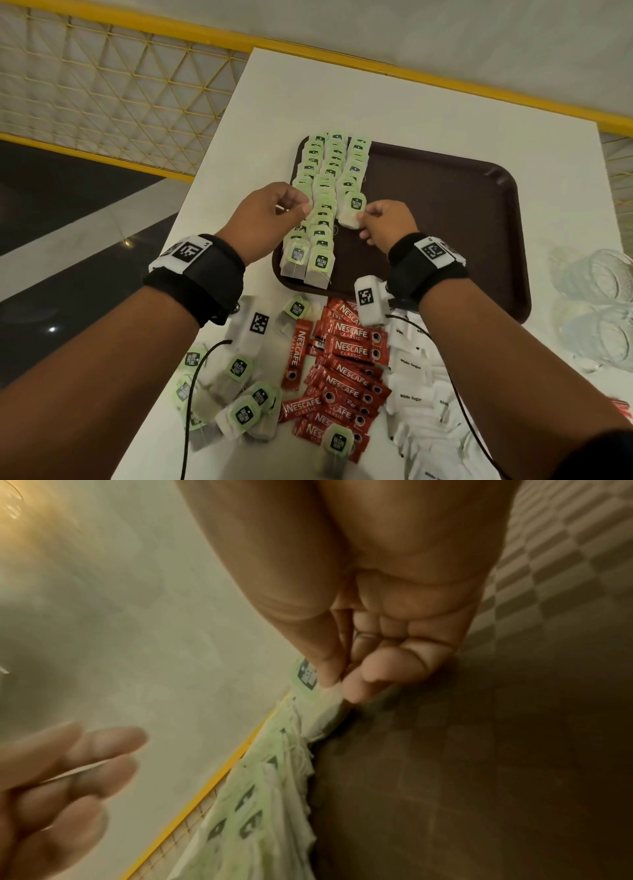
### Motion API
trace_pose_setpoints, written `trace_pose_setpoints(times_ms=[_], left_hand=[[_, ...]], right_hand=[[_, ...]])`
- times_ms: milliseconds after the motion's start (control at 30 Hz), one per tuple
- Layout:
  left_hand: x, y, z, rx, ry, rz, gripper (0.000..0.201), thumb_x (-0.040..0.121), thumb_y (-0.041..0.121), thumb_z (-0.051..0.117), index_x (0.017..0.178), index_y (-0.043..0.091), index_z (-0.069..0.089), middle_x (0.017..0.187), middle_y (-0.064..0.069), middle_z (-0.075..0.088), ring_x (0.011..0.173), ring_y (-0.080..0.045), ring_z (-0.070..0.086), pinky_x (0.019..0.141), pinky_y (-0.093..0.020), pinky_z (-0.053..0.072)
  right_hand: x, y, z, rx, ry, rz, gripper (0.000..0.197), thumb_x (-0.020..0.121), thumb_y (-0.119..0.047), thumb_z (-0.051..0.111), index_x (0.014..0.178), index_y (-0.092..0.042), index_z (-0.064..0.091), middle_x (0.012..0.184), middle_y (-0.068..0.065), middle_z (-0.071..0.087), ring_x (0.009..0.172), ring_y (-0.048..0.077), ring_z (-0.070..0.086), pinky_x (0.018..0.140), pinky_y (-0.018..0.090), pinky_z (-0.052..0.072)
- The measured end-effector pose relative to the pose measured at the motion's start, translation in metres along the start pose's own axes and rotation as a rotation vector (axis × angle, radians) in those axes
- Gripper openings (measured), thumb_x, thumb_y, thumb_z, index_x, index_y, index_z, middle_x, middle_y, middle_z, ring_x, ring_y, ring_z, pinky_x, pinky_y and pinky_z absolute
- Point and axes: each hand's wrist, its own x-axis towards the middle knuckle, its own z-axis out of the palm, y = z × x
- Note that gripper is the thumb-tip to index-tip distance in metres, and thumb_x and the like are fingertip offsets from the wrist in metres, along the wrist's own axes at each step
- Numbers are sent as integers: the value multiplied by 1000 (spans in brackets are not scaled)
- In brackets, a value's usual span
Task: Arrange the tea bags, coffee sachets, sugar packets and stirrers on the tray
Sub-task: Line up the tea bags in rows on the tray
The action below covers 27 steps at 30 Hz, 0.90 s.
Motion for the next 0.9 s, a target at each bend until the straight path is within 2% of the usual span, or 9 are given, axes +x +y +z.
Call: trace_pose_setpoints(times_ms=[100,200,267,333,400,500,633,767,900], left_hand=[[-12,-7,-3,32,-11,-16,16,95,27,61,105,16,66,95,1,68,84,-12,63,72,-24,47],[-27,-16,-6,76,-43,-39,14,95,26,60,103,16,66,90,6,67,79,-10,61,66,-20,43],[-38,-22,-9,140,-67,-44,12,95,27,60,100,18,66,88,6,66,79,-10,61,67,-21,43],[-53,-29,-9,211,-97,-34,11,95,28,61,97,19,66,85,8,65,77,-7,60,67,-20,43],[-70,-37,-7,311,-143,-17,9,95,29,61,94,22,66,86,10,64,75,-2,55,64,-16,38],[-90,-47,0,396,-206,-9,7,93,28,62,92,23,66,92,8,64,78,-7,56,68,-21,40],[-101,-48,15,464,-240,-13,18,92,28,62,106,17,64,102,2,60,86,-14,56,74,-26,43],[-99,-43,24,538,-252,14,32,91,25,62,120,13,59,117,-7,60,98,-21,57,86,-33,47],[-95,-40,29,632,-304,15,30,89,24,62,116,10,59,118,-11,60,104,-28,59,82,-33,45]], right_hand=[[5,-2,2,-50,-5,0,6,95,-18,61,93,-13,58,74,3,63,57,12,58,58,26,50],[6,-5,3,-103,19,24,19,91,-23,65,75,-17,57,72,8,66,59,18,61,66,36,56],[-1,-8,0,-154,56,30,27,90,-28,66,69,-17,54,68,9,65,63,23,64,73,43,59],[-17,-11,-5,-210,85,1,27,91,-32,65,73,-15,53,71,10,66,63,22,66,76,45,59],[-38,-12,-13,-248,70,-41,27,92,-34,63,84,-9,56,82,12,68,62,17,64,75,42,58],[-79,-9,-23,-322,-20,-124,29,92,-38,62,94,-10,60,84,8,66,61,12,61,69,35,55],[-128,5,-22,-448,-199,-206,20,89,-38,65,86,-19,61,80,3,65,66,12,59,62,25,48],[-173,23,-13,-487,-372,-255,16,84,-37,72,82,-24,64,78,-3,65,70,9,59,66,27,49],[-216,43,-3,-606,-548,-265,18,81,-39,75,84,-25,64,77,-8,64,68,2,58,64,25,51]])
